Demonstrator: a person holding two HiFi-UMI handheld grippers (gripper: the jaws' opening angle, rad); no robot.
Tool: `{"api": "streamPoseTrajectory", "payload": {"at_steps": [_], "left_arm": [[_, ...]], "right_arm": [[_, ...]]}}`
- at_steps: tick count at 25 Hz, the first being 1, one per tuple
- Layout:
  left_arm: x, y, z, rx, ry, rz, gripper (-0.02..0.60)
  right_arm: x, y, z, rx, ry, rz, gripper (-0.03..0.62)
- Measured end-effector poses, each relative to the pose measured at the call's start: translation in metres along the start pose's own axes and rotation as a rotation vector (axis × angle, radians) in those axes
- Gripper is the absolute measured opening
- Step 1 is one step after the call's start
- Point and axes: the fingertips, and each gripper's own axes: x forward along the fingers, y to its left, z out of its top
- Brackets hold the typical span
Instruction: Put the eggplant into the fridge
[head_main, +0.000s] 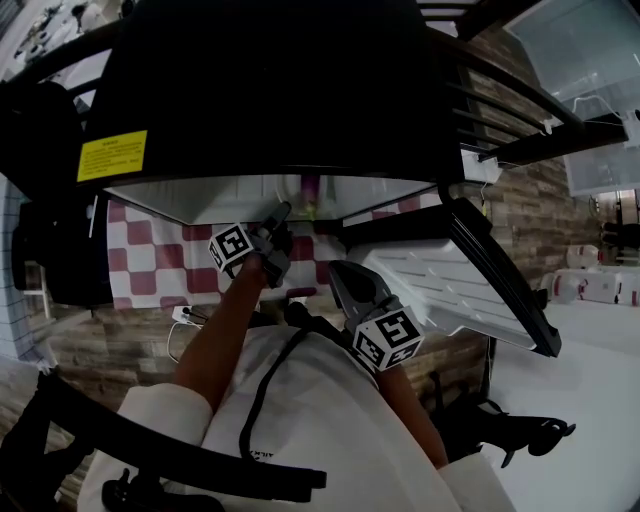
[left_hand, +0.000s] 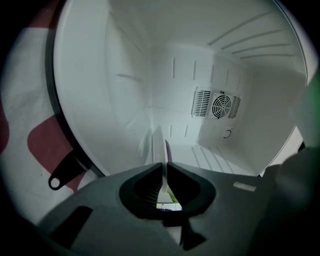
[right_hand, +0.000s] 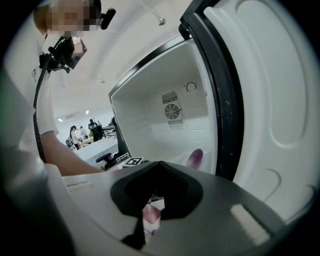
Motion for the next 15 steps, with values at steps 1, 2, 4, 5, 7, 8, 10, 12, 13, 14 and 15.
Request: {"api": "streamPoseTrajectory", "payload": {"at_steps": [1, 2, 4, 5, 7, 8, 10, 12, 13, 14, 15], "left_arm": [[0.001, 0.003, 0.001, 0.0, -0.004, 0.011, 0.035], [0.001, 0.006, 0.002, -0.002, -0.007, 0.025, 0.035], [0.001, 0.011, 0.003, 0.0, -0.008, 0.043, 0.035], [0.002, 0.012, 0.003, 0.003, -0.006, 0.049, 0.035], [0.002, 0.015, 0.002, 0.01, -0.003, 0.061, 0.032], [0.002, 0.016, 0.002, 0.013, -0.004, 0.067, 0.032], [0.002, 0.019, 0.002, 0.02, -0.009, 0.08, 0.031], [0.002, 0.021, 0.002, 0.026, -0.014, 0.097, 0.031], [0.002, 0.023, 0.001, 0.028, -0.015, 0.107, 0.029], [0.003, 0.024, 0.0, 0.03, -0.014, 0.116, 0.028], [0.003, 0.025, -0.001, 0.032, -0.012, 0.123, 0.028]], "right_arm": [[0.001, -0.001, 0.0, 0.0, 0.001, -0.001, 0.006], [0.003, -0.002, -0.001, 0.0, 0.001, -0.002, 0.006], [0.008, -0.004, -0.001, 0.002, 0.0, -0.005, 0.006], [0.012, -0.005, -0.001, 0.004, -0.002, -0.006, 0.006], [0.019, -0.005, -0.001, 0.002, -0.001, -0.005, 0.006], [0.022, -0.005, -0.001, -0.003, 0.001, -0.003, 0.006], [0.029, -0.004, -0.002, -0.015, 0.009, -0.002, 0.006], [0.036, -0.005, -0.004, -0.021, 0.019, -0.003, 0.006], [0.04, -0.005, -0.006, -0.024, 0.025, -0.002, 0.006], [0.044, -0.005, -0.008, -0.026, 0.032, 0.0, 0.006], [0.048, -0.005, -0.01, -0.029, 0.039, 0.003, 0.006]]}}
